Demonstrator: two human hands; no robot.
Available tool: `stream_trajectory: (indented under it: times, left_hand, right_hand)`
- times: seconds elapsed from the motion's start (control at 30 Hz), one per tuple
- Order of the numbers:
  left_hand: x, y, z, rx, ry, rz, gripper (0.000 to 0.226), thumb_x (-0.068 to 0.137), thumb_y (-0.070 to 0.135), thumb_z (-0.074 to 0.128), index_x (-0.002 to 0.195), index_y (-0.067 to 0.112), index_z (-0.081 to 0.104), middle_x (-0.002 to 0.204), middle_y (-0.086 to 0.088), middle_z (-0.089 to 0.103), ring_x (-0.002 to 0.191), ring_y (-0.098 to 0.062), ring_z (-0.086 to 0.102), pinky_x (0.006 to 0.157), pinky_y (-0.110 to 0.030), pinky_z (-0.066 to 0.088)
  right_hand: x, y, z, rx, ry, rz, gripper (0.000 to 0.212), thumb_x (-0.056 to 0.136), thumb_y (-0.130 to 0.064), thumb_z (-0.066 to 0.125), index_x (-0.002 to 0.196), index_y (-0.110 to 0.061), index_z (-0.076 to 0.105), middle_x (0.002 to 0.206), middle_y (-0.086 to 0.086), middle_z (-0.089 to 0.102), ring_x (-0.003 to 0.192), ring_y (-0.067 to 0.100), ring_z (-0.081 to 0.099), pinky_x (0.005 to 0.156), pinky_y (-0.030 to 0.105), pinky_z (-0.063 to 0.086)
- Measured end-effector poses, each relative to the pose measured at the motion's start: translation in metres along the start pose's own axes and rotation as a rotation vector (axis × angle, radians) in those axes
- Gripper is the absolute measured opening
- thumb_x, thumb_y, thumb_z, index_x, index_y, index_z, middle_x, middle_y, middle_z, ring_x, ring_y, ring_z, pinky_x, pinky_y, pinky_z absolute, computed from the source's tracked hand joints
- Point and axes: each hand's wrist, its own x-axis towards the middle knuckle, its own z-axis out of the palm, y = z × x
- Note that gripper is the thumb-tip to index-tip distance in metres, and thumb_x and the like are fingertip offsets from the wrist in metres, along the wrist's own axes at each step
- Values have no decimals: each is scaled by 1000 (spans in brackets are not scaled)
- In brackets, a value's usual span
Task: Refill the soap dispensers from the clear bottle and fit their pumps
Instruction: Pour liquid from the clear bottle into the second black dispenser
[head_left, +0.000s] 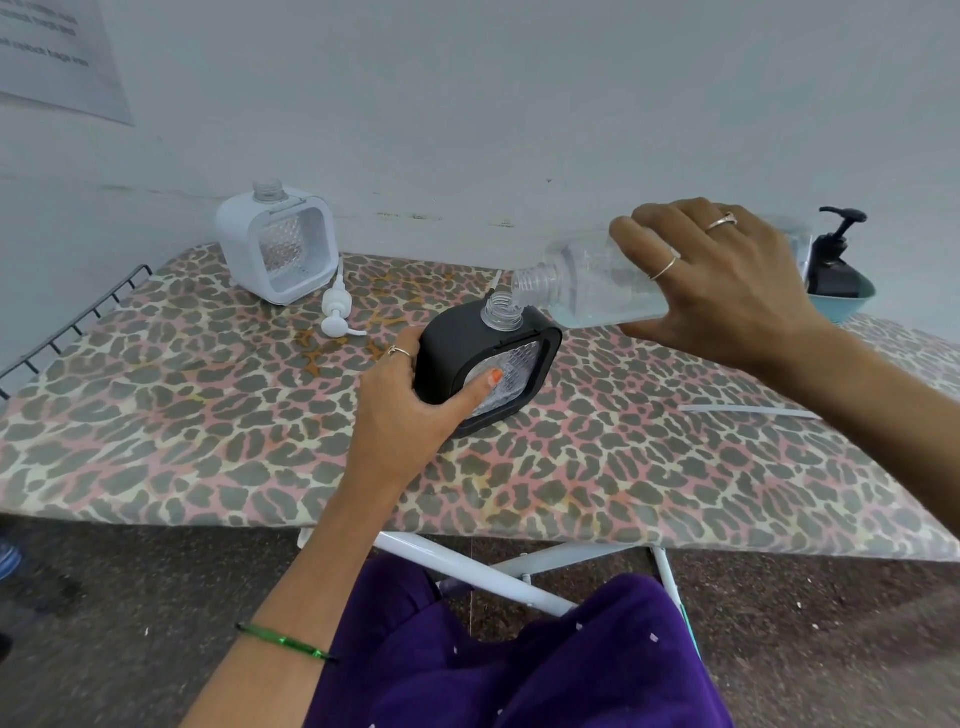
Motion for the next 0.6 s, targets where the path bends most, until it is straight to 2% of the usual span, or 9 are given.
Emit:
stream_trajectory:
  times: [0.2,0.6]
  left_hand:
    - [0,-1,0,-1,-2,0,45,75,46,75,110,26,56,98,7,68,89,-4,64,74,-17,53]
    - [0,1,-1,6,-4,-3,42,75,42,75,107,28,54,94,18,63,87,2,62,70,-9,49]
  right_hand:
    - [1,0,-1,-1,-14,4,69,67,-38,79,120,-9,44,107,18,63,87,37,61,62,39,46]
    - [2,0,-2,-10,-29,-1,64,71,-38,73,120,-9,45,107,18,62,87,37,61,63,40,46]
